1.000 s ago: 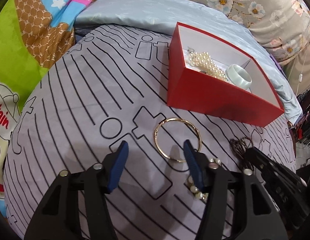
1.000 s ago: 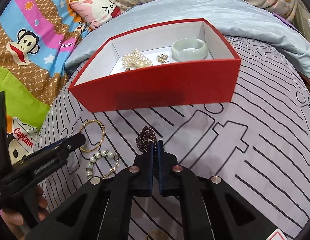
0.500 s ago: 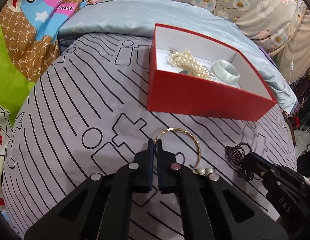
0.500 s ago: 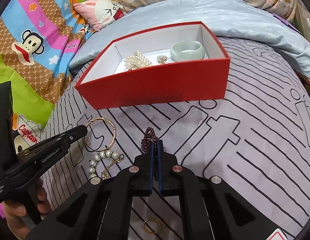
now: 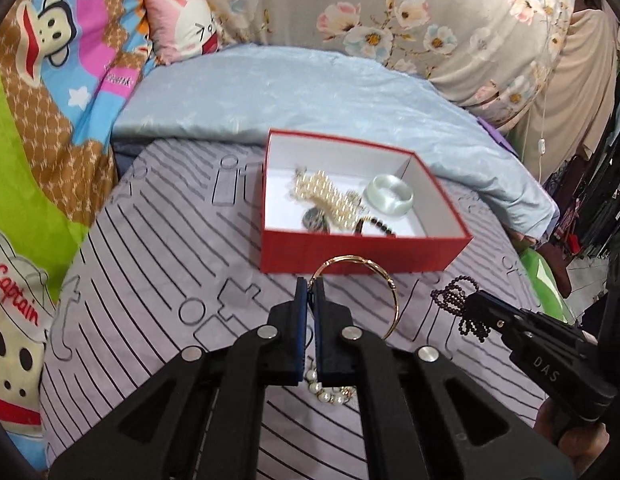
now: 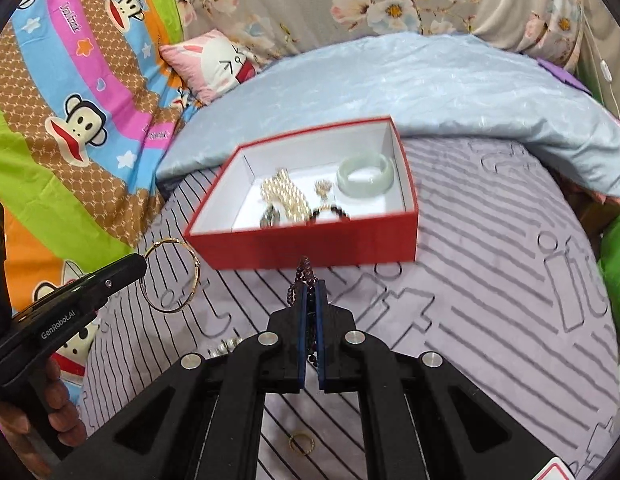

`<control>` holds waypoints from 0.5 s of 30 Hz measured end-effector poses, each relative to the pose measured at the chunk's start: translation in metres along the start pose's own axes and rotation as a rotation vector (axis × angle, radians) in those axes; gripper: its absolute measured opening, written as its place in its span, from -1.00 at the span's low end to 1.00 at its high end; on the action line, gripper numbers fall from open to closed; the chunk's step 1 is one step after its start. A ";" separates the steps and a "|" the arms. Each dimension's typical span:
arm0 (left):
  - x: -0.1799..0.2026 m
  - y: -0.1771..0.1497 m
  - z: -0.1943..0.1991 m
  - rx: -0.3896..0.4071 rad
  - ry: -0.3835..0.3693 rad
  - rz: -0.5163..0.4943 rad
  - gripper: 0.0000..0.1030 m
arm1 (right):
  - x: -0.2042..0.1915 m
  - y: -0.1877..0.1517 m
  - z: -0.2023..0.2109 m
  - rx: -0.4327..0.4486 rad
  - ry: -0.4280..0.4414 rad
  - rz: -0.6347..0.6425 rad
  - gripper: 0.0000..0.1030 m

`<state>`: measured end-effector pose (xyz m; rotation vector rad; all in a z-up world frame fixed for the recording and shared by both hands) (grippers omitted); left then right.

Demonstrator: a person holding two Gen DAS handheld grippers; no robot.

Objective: Organize jewelry
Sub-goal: 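Carry the bangle and garnet bracelet into the red box and open both tools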

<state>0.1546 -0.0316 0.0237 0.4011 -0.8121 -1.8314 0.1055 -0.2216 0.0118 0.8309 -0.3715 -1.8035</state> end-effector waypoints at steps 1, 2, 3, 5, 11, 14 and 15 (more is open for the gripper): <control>0.001 0.005 0.003 0.013 -0.001 -0.006 -0.97 | -0.002 0.008 0.003 0.016 0.005 0.009 -0.94; 0.003 0.011 0.006 0.031 0.000 -0.012 -0.97 | -0.004 0.014 0.005 0.027 0.009 0.012 -0.94; 0.005 0.019 0.008 0.047 0.000 -0.018 -0.97 | -0.006 0.022 0.007 0.041 0.016 0.018 -0.94; 0.007 0.035 0.013 0.079 0.005 -0.026 -0.97 | -0.008 0.038 0.010 0.062 0.024 0.030 -0.94; 0.010 0.086 0.001 0.136 -0.002 -0.028 -0.97 | -0.009 0.083 -0.004 0.086 0.031 0.025 -0.94; 0.012 0.111 -0.021 0.140 -0.009 -0.026 -0.97 | -0.004 0.099 -0.022 0.068 0.032 0.015 -0.94; 0.013 0.119 -0.029 0.141 -0.008 -0.031 -0.96 | -0.003 0.103 -0.029 0.058 0.030 0.014 -0.94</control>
Point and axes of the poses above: each gripper's, at about its wrist camera, not at the fingertips, and z roughly against the way its jaws point, x to its right, y to its top, the point moved 4 cm from there along -z, roughly the way its jaws point, and after that the axes turned 8 degrees about -z, right-handed, at the moved point
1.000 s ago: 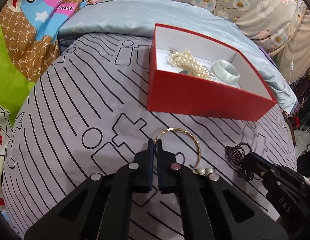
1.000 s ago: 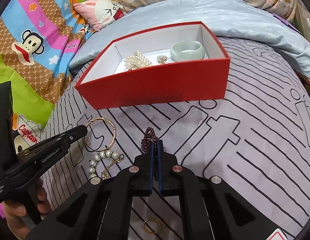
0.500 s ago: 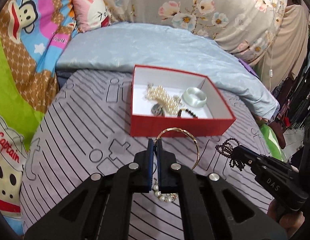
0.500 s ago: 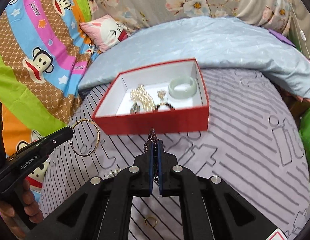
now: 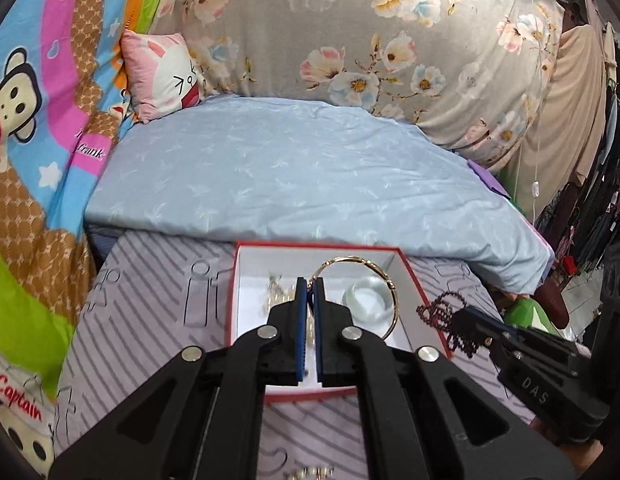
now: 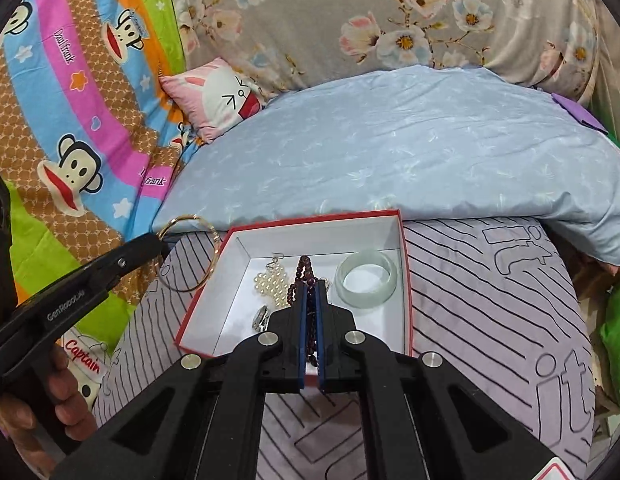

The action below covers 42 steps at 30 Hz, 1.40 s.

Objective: Organize jewelry
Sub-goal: 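Carry the bangle and garnet bracelet into the red box and open both tools, then withdraw both tools from the box toward the pearl chain bracelet and gold ring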

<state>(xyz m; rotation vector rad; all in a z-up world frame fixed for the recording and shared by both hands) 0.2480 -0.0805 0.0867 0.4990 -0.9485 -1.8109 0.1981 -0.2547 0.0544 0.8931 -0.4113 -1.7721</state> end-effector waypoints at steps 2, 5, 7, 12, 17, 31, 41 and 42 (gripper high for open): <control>0.002 0.007 -0.016 -0.011 -0.009 -0.004 -0.96 | 0.002 0.003 -0.014 -0.011 -0.014 0.006 -0.94; 0.007 0.013 -0.045 -0.026 -0.028 -0.017 -0.96 | 0.008 0.004 -0.036 -0.037 -0.024 0.002 -0.94; 0.010 0.013 -0.065 -0.048 -0.030 -0.027 -0.96 | 0.012 0.002 -0.047 -0.046 -0.036 0.002 -0.94; 0.013 0.009 -0.104 -0.094 -0.036 -0.029 -0.96 | 0.023 -0.004 -0.063 -0.066 -0.049 -0.011 -0.94; 0.013 0.003 -0.131 -0.127 -0.032 -0.028 -0.96 | 0.033 -0.009 -0.072 -0.082 -0.063 -0.021 -0.94; -0.001 0.003 -0.124 -0.120 0.078 -0.006 -0.14 | 0.032 -0.008 -0.038 0.003 -0.088 -0.028 -0.50; -0.005 -0.014 -0.049 -0.060 0.156 -0.042 0.17 | 0.022 -0.044 0.021 0.026 -0.086 -0.018 -0.43; -0.006 -0.019 -0.041 -0.059 0.152 -0.038 0.17 | 0.022 -0.049 0.027 0.025 -0.088 -0.016 -0.43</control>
Point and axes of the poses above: each gripper's, at about its wrist camera, not at the fingertips, and z roughly against the way its jaws point, x to its right, y to its top, the point moved 4 cm from there along -z, roughly the way its jaws point, and after that the axes turned 8 degrees about -z, right-handed, at the moved point
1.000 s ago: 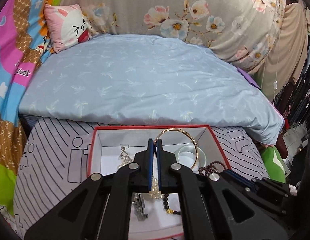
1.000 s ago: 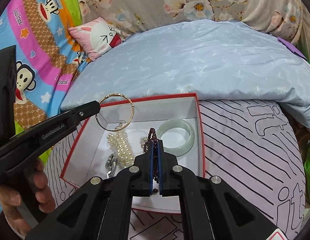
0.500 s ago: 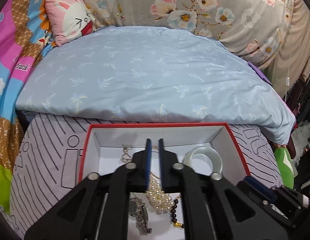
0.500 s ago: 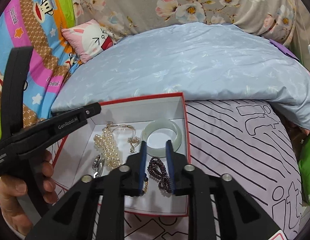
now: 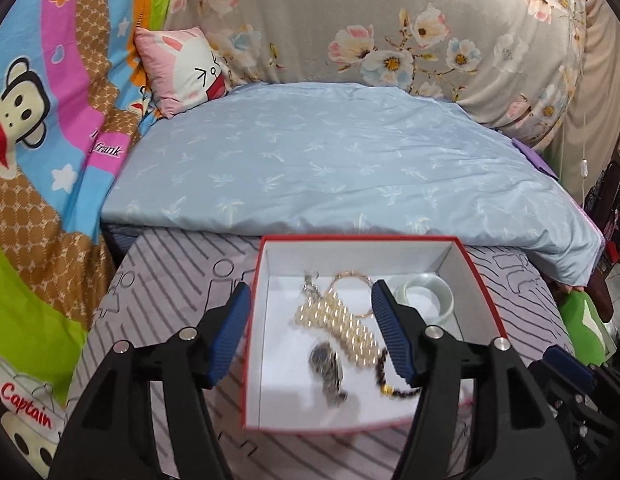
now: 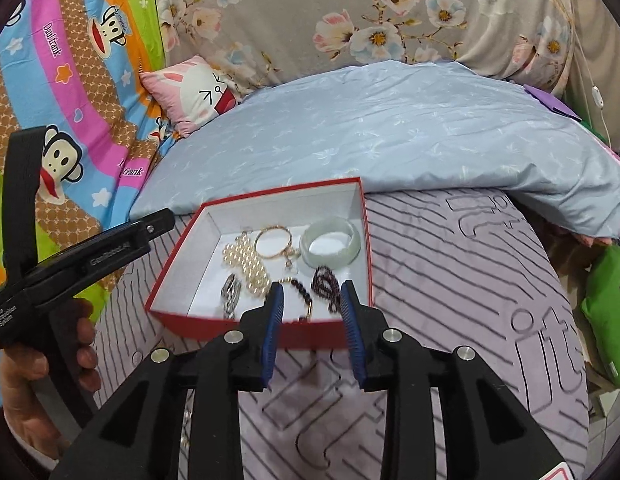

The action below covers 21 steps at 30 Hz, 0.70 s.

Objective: Organize jewelry
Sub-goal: 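Withdraw both tools from the box toward the pearl chain bracelet and gold ring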

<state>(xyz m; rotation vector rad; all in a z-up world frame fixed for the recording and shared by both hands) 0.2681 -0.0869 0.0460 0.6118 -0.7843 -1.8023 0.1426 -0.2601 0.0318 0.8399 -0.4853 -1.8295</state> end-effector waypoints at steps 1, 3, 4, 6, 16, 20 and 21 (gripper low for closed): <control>-0.002 -0.007 0.008 -0.005 -0.004 0.002 0.17 | 0.001 -0.005 0.004 -0.003 -0.007 0.000 -0.43; -0.007 -0.021 0.022 -0.013 -0.005 0.008 0.17 | 0.005 -0.017 0.012 -0.019 -0.016 0.001 -0.43; -0.009 -0.029 0.027 -0.018 -0.003 0.007 0.20 | 0.007 -0.024 0.016 -0.028 -0.018 -0.003 -0.43; -0.012 -0.046 0.037 -0.032 0.011 0.004 0.30 | 0.012 -0.038 0.022 -0.047 -0.026 -0.006 -0.43; -0.020 -0.139 0.060 -0.172 -0.015 0.046 0.30 | 0.010 -0.120 0.022 -0.193 -0.018 0.025 -0.43; -0.017 -0.168 0.058 -0.232 -0.024 0.061 0.30 | 0.000 -0.148 0.020 -0.246 0.005 0.044 -0.43; -0.017 -0.174 0.059 -0.243 -0.026 0.062 0.30 | -0.004 -0.154 0.020 -0.255 0.013 0.054 -0.43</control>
Point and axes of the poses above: each gripper's, at about its wrist camera, not at the fingertips, and z roughly against the way its jaws point, x to its right, y to its top, the point moved 4 cm from there along -z, roughly the way its jaws point, and after that the axes turned 8 degrees about -z, right-handed, at the moved point
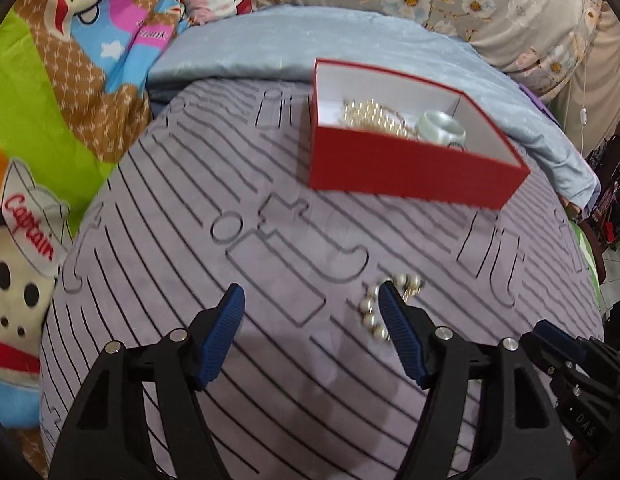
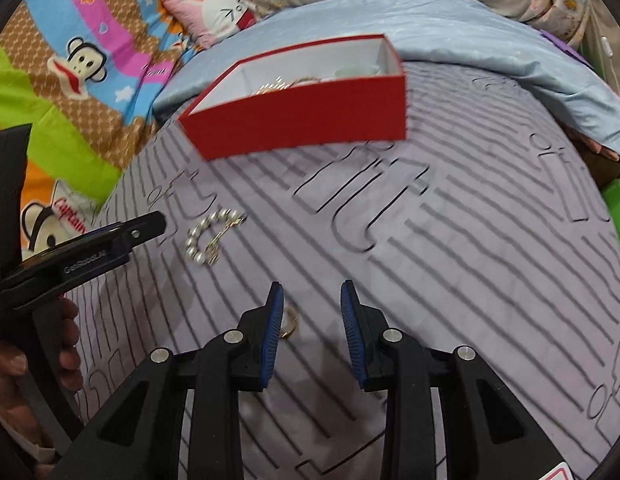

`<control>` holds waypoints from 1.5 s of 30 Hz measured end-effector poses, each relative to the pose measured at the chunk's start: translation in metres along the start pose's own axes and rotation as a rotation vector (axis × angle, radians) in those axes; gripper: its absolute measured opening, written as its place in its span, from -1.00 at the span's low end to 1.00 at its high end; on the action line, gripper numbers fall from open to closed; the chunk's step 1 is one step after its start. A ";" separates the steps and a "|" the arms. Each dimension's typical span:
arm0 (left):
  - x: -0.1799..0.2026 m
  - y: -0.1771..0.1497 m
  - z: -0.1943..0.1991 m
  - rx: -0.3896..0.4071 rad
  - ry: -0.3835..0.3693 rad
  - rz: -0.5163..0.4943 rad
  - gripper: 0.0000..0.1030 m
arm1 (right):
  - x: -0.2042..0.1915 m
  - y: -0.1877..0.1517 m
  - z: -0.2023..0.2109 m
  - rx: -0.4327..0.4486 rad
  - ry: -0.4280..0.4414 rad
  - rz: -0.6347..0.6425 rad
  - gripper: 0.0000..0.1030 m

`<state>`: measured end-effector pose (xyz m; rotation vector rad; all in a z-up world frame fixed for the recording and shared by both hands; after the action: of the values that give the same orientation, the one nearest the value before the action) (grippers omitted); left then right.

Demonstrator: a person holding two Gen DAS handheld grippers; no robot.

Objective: Organize jewelry
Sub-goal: 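Withdraw both tools from the box toward the pearl chain bracelet and gold ring, then grasp the pearl chain bracelet with the left tool while the right tool grasps the gold ring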

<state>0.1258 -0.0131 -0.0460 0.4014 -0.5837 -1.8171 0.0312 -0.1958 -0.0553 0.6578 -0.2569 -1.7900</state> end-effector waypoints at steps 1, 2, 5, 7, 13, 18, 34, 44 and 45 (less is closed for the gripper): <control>0.000 -0.004 -0.001 -0.007 -0.002 -0.001 0.30 | -0.004 -0.004 -0.001 -0.004 -0.002 0.012 -0.43; 0.000 -0.009 -0.002 -0.016 -0.003 0.001 0.30 | -0.007 -0.007 -0.002 -0.007 -0.008 0.026 -0.43; 0.002 -0.015 -0.001 -0.026 -0.005 0.000 0.30 | -0.015 -0.014 -0.007 -0.018 -0.009 0.051 -0.43; 0.004 -0.019 -0.001 -0.032 -0.010 -0.003 0.30 | -0.015 -0.016 -0.011 -0.024 -0.014 0.053 -0.43; 0.005 -0.027 0.001 -0.045 -0.019 -0.004 0.30 | -0.017 -0.019 -0.015 -0.027 -0.035 0.057 -0.43; 0.006 -0.035 0.002 -0.059 -0.024 -0.003 0.30 | -0.021 -0.019 -0.017 -0.018 -0.067 0.070 -0.44; 0.004 -0.044 0.009 -0.060 -0.024 0.005 0.30 | -0.024 -0.024 -0.018 0.006 -0.135 0.101 -0.61; 0.003 -0.047 0.013 -0.057 -0.030 0.008 0.30 | -0.024 -0.024 -0.017 0.008 -0.134 0.087 -0.67; 0.003 -0.047 0.013 -0.057 -0.032 0.009 0.30 | -0.023 -0.024 -0.016 0.008 -0.131 0.083 -0.67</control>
<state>0.0815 -0.0015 -0.0624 0.3310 -0.5534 -1.8298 0.0254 -0.1639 -0.0732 0.5283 -0.3745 -1.7548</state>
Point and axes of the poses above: each gripper's, at about its wrist camera, not at the fingertips, and z roughly against the way its jaws point, x to its right, y to its top, the point moved 4 cm from there along -z, roughly the way its jaws point, and after that the axes turned 8 degrees about -z, right-handed, at the moved point
